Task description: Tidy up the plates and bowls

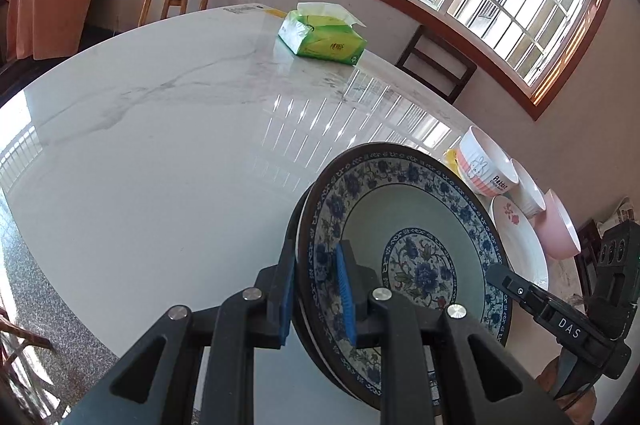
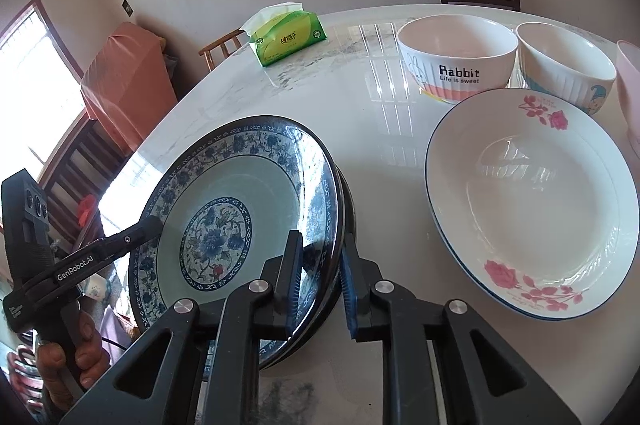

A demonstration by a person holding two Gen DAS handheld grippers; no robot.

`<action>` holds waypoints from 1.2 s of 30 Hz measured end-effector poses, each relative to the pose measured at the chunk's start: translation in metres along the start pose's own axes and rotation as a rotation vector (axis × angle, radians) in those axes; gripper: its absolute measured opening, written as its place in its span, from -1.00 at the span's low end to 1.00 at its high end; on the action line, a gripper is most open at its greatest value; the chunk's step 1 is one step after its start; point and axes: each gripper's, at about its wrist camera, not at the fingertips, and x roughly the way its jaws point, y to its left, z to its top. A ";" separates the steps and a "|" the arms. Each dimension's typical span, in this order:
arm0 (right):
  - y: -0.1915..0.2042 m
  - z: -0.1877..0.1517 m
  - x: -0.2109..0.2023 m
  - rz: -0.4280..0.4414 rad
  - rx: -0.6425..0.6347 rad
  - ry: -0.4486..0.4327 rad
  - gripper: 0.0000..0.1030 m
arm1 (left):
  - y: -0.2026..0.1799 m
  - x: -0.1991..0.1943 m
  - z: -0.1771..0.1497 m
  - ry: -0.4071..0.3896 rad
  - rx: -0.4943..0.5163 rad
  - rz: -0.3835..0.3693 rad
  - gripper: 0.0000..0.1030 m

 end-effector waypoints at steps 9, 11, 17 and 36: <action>0.002 -0.004 0.002 -0.081 -0.068 -0.038 -0.53 | -0.006 -0.009 0.001 -0.080 0.051 0.062 -0.61; 0.004 -0.005 -0.004 -0.100 -0.099 -0.081 -0.52 | -0.009 -0.012 -0.001 -0.090 0.056 0.066 -0.57; -0.006 -0.014 -0.033 -0.096 -0.107 -0.193 -0.52 | -0.033 -0.021 -0.011 -0.112 0.134 0.081 -0.45; -0.155 -0.058 -0.121 -0.266 0.198 -0.328 -0.41 | -0.175 -0.009 -0.059 -0.160 0.493 0.114 -0.20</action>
